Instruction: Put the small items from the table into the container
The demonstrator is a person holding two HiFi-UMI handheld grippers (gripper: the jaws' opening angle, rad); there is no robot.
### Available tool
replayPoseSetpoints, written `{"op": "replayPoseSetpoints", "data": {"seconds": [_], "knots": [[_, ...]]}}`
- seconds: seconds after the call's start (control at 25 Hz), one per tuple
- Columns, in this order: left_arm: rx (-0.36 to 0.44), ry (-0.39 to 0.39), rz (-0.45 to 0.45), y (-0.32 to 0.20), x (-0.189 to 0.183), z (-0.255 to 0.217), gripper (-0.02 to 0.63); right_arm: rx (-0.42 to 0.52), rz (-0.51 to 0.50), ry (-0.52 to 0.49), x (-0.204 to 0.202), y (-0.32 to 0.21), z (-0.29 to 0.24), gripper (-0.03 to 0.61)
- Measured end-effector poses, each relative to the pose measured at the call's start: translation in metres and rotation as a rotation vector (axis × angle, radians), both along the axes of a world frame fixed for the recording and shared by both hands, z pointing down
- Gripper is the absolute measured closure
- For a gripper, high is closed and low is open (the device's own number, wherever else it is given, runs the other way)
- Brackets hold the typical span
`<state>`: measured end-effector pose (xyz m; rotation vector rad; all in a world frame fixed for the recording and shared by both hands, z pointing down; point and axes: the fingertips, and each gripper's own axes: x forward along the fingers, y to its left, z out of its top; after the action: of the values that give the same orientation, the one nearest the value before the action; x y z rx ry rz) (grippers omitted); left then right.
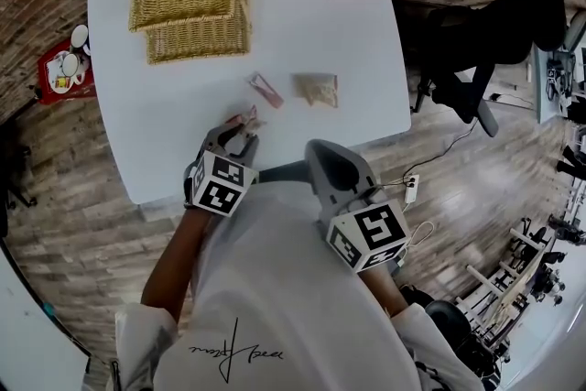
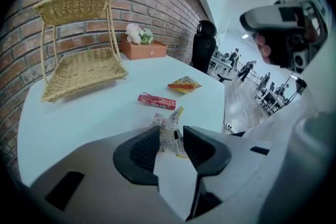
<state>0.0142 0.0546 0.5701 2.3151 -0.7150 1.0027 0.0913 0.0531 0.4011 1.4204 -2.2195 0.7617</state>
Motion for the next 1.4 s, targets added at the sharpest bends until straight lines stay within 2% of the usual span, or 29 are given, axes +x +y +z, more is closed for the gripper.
{"op": "replayPoseSetpoints", "data": {"seconds": [1.04,1.28,1.4], "knots": [[-0.040,0.070,-0.015,-0.008,-0.005,-0.009,0.548,-0.003,0.020,-0.002,-0.001,-0.003,0.002,0.557],[0.003,0.025,0.005,-0.012,-0.012,-0.011,0.554,0.002,0.015,-0.009,-0.006,-0.006,0.002,0.557],[0.007,0.029,0.007,-0.012,-0.012,-0.012,0.557,0.003,0.014,-0.012,-0.007,-0.007,0.003,0.557]]}}
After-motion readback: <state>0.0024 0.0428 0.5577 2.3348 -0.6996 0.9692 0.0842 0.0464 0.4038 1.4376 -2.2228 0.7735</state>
